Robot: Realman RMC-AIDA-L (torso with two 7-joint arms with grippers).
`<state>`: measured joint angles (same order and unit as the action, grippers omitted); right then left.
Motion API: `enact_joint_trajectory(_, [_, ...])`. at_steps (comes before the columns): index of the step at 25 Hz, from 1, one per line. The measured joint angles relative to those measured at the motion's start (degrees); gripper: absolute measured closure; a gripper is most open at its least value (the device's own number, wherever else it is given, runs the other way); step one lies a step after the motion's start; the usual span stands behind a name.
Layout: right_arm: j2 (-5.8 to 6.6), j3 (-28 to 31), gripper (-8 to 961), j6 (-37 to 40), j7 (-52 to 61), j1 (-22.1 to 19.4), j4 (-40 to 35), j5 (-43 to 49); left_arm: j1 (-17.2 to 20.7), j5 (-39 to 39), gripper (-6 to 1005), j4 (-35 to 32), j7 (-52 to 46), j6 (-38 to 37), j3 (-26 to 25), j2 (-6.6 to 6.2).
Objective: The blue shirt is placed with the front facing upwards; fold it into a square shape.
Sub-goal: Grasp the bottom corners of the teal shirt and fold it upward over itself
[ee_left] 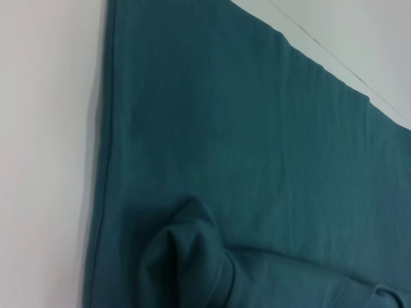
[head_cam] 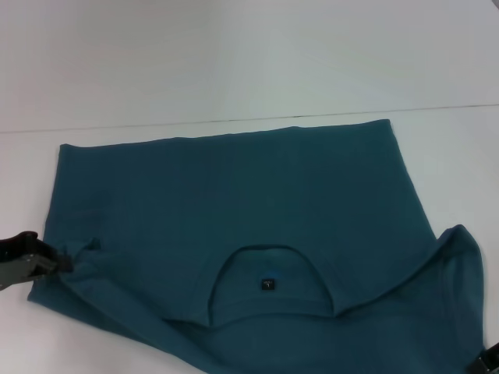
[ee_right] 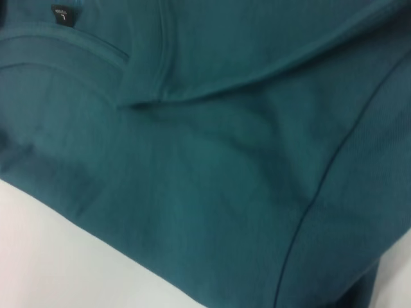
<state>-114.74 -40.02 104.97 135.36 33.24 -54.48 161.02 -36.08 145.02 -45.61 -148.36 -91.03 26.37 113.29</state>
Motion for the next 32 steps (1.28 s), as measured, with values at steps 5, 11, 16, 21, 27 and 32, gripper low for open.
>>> enact_joint_trajectory(5, [-0.28,-0.14,393,-0.19,0.01,0.46,0.29,0.1,0.13,0.0,974,0.0,0.1,-0.01,0.0,0.01])
enact_joint_trajectory(11, [-0.72,-0.19,439,-0.37,0.01,0.96,0.89,0.16,0.14,0.0,974,0.0,0.09,-0.03,0.0,0.11])
enact_joint_trajectory(16, [-1.1,-0.34,492,-0.33,0.03,1.1,0.43,0.04,0.09,0.0,973,0.0,0.09,-0.03,0.0,0.11])
enact_joint_trajectory(21, [-1.09,-0.4,545,0.02,0.06,1.39,0.35,0.18,-0.01,0.0,973,-0.01,0.09,-0.02,0.0,0.09])
enact_joint_trajectory(27, [-0.94,-0.39,820,0.13,0.08,1.4,0.34,0.18,-0.02,0.0,974,-0.01,0.09,-0.02,0.0,0.09])
enact_joint_trajectory(32, [-0.48,0.08,872,0.24,0.08,1.29,0.34,0.04,0.13,0.0,974,0.0,0.1,-0.06,0.0,0.09])
